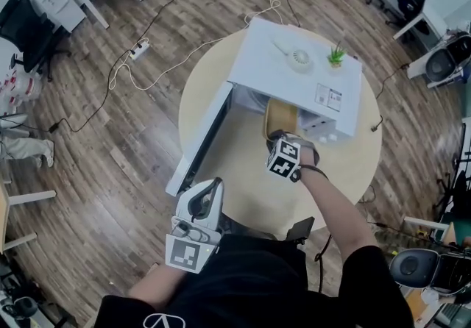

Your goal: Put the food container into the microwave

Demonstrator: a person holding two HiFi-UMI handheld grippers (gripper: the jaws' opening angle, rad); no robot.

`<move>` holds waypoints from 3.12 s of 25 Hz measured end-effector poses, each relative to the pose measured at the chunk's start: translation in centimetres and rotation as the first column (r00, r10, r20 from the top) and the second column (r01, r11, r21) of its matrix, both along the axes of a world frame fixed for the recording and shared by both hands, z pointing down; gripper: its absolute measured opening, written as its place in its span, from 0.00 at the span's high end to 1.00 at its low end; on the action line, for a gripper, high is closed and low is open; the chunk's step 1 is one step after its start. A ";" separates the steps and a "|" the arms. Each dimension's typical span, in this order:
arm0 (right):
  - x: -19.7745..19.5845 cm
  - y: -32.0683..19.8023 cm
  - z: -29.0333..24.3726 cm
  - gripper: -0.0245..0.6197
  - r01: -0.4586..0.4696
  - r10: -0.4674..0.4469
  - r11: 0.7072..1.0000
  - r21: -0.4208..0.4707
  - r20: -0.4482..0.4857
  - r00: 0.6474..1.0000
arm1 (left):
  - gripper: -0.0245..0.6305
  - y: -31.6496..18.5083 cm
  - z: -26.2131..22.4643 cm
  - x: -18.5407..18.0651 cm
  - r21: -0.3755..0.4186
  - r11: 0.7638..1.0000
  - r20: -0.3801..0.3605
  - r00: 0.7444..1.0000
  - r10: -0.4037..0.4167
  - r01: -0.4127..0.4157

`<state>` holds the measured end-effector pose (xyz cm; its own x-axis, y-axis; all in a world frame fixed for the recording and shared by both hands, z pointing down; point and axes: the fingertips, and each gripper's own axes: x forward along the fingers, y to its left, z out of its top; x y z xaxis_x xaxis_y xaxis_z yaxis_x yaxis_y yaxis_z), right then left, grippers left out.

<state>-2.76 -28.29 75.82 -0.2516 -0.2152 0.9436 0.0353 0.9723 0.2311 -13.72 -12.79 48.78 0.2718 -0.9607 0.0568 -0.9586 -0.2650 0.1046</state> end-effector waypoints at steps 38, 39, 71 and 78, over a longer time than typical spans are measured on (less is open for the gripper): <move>-3.3 -12.1 1.0 0.79 -0.126 0.099 0.913 0.387 0.090 0.991 | 0.96 2.5 3.2 0.4 -0.103 0.995 -0.032 0.999 0.006 -0.009; -3.1 -11.8 0.5 0.79 -0.141 0.106 0.904 0.404 0.108 0.988 | 0.96 2.4 3.2 0.4 -0.100 0.995 -0.028 1.000 0.010 -0.013; 9.1 10.9 -31.6 0.95 -0.679 0.354 0.724 -0.117 0.909 0.220 | 0.96 -5.3 -12.8 9.7 0.308 0.901 0.021 0.948 0.316 -0.307; 12.3 9.7 -37.8 0.95 -0.737 0.166 0.676 -0.026 0.979 0.118 | 0.96 -6.3 -15.1 9.3 0.328 0.901 0.067 0.958 0.279 -0.285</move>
<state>9.53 -18.55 38.04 -0.4995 -0.8649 -0.0507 -0.8660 0.4968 0.0561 -4.43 -19.04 33.64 0.5357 -0.8085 -0.2435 -0.8397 -0.5406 -0.0523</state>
